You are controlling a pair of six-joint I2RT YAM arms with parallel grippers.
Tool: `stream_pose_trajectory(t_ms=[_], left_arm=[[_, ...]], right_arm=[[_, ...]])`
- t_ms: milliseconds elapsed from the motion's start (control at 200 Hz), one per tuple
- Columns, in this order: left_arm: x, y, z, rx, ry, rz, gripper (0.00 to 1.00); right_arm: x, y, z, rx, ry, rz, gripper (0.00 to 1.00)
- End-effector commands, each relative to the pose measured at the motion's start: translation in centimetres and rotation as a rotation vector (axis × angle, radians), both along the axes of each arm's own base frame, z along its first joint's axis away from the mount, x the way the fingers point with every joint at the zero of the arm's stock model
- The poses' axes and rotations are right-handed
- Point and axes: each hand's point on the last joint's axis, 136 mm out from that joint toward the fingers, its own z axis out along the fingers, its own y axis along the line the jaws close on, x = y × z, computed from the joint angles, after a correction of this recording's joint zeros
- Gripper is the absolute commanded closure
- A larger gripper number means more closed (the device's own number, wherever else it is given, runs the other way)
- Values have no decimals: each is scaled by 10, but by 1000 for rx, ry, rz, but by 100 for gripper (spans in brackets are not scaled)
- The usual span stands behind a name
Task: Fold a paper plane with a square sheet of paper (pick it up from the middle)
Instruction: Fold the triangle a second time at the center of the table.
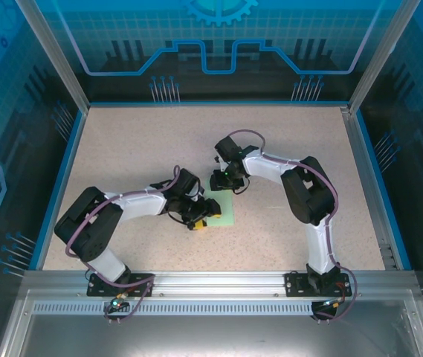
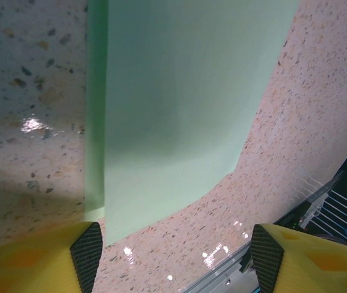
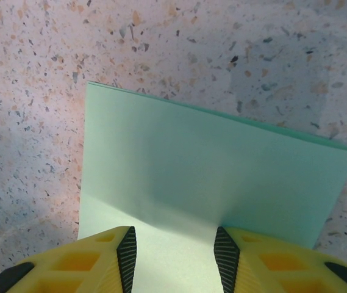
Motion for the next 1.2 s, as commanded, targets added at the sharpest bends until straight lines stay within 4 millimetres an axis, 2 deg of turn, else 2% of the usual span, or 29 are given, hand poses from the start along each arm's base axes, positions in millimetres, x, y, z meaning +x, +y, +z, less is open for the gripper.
stream_pose_trajectory(t_ms=[0,175,525,810,990,1075,1196], left_arm=[[0,-5,2,12,7,-30,31],[5,-16,15,-39,-25,-47,35],[9,-18,36,-73,-92,-53,41],[29,-32,39,-109,-150,-63,44],[44,-37,33,-94,-181,-50,45],[46,-39,28,-89,-175,-48,46],[44,-38,21,-77,-161,-51,48]], right_arm=[[-3,-18,-26,-55,52,-36,57],[-4,-18,-26,-52,54,-36,58],[-3,-19,-25,-54,61,-48,58],[-7,-12,-20,1,95,-41,58],[-8,-2,-1,128,114,-41,58],[-5,0,19,194,95,-39,57],[2,-6,51,272,40,-53,55]])
